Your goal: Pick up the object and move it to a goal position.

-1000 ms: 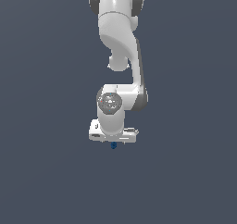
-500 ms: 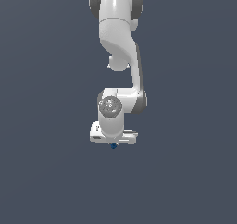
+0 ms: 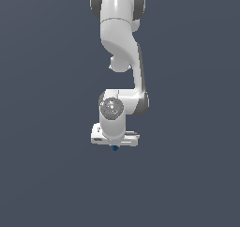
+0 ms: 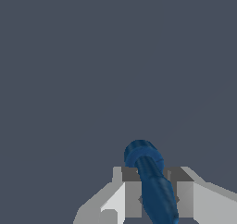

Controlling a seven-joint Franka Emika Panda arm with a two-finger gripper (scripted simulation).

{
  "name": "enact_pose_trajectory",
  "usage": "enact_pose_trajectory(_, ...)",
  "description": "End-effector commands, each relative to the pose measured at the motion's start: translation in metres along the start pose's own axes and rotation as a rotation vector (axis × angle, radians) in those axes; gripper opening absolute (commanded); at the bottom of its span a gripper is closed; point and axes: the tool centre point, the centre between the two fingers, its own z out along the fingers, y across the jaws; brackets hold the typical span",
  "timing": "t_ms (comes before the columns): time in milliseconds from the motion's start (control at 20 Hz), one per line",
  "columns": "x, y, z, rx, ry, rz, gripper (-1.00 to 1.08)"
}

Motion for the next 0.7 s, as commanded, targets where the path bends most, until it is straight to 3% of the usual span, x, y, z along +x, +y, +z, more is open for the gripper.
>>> enact_pose_trajectory(0,-0.001,-0.001,-0.002,0.0,0.0,0.0,-1.0)
enact_pose_trajectory(650,-0.027,-0.037,-0.051,0.0,0.0,0.0,-1.0)
